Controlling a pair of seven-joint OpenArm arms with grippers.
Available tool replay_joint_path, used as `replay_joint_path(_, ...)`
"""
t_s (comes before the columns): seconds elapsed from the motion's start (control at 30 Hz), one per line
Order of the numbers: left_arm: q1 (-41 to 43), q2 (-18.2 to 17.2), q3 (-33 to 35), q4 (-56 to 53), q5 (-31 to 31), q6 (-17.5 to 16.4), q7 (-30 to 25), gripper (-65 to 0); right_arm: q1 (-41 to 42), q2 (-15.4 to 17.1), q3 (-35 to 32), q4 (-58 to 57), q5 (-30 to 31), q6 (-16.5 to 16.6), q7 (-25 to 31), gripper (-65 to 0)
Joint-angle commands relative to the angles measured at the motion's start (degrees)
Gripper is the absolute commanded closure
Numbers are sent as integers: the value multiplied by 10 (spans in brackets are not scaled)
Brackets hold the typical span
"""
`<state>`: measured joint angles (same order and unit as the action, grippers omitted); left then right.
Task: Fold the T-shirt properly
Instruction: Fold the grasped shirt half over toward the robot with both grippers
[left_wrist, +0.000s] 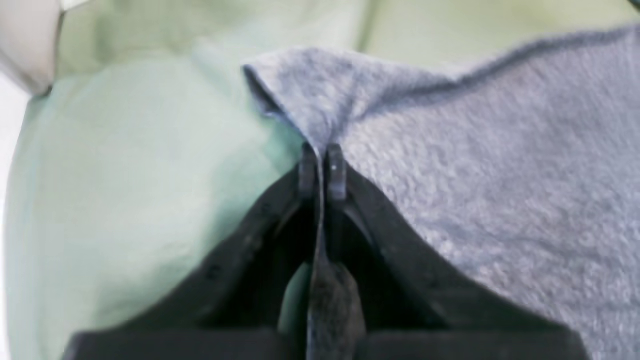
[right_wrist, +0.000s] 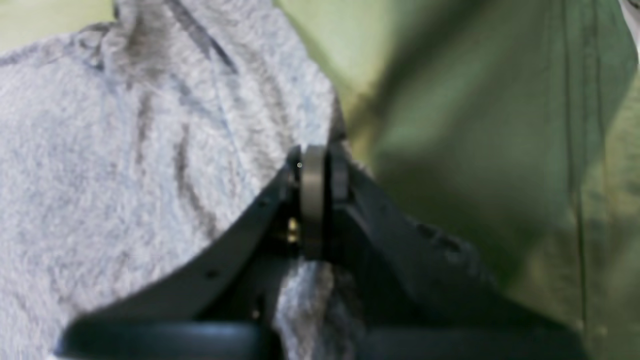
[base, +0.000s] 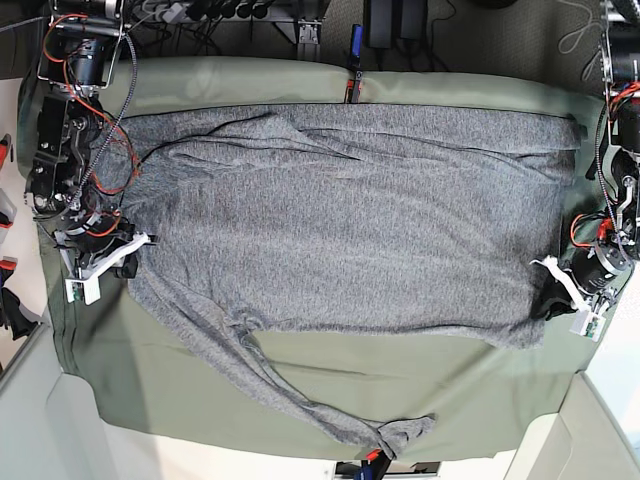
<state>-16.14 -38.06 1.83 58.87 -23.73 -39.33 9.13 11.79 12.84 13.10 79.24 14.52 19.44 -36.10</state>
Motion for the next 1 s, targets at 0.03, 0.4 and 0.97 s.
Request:
replay_joint_path(0.03, 11, -25, -5, 40, -9, -7, -14, 0, -2, 8, 6, 25, -1, 0, 8, 0)
replay_joint_path(0.4, 87, -31, -104, 76, -9, -7, -14, 0, -64, 8, 53, 79, 9, 1, 0, 0)
replay_joint_path(0.97, 258, -31, -204, 225, -17, -7, 1, 0, -147, 28, 63, 159, 24, 1, -11, 0)
